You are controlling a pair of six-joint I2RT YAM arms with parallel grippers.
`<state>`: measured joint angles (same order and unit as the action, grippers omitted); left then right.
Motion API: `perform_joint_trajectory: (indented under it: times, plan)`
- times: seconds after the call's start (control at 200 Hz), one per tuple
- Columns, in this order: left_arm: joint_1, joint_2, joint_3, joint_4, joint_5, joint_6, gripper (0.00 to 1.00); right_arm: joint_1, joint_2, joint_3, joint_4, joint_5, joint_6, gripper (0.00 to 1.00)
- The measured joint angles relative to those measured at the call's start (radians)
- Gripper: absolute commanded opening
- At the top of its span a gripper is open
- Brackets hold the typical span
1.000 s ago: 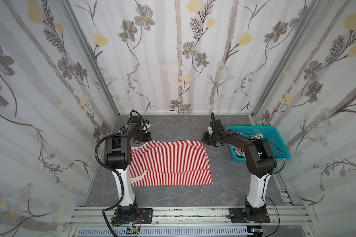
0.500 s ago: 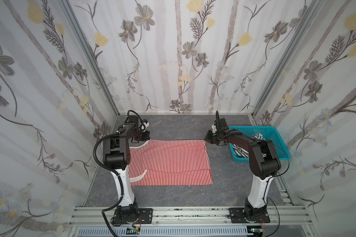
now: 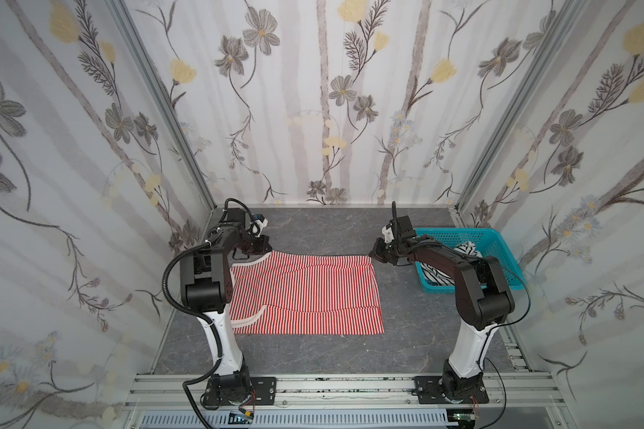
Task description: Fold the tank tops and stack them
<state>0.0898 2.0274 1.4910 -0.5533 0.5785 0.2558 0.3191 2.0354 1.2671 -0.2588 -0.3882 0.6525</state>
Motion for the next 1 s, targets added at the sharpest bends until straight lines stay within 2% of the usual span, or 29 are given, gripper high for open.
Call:
perform_joint_trajectory:
  times: [0.395,0.69,0.999]
  plan:
    - [0.023,-0.215,-0.185,0.001,0.009,0.042,0.0,0.047,-0.159,-0.149,0.0,0.002,-0.038,0.0]
    - [0.094,-0.334,-0.34,-0.015,0.026,0.124,0.01,0.053,-0.269,-0.306,0.013,0.004,-0.052,0.0]
    - [0.097,-0.435,-0.492,-0.055,0.023,0.225,0.01,0.067,-0.338,-0.413,0.047,0.004,-0.051,0.0]
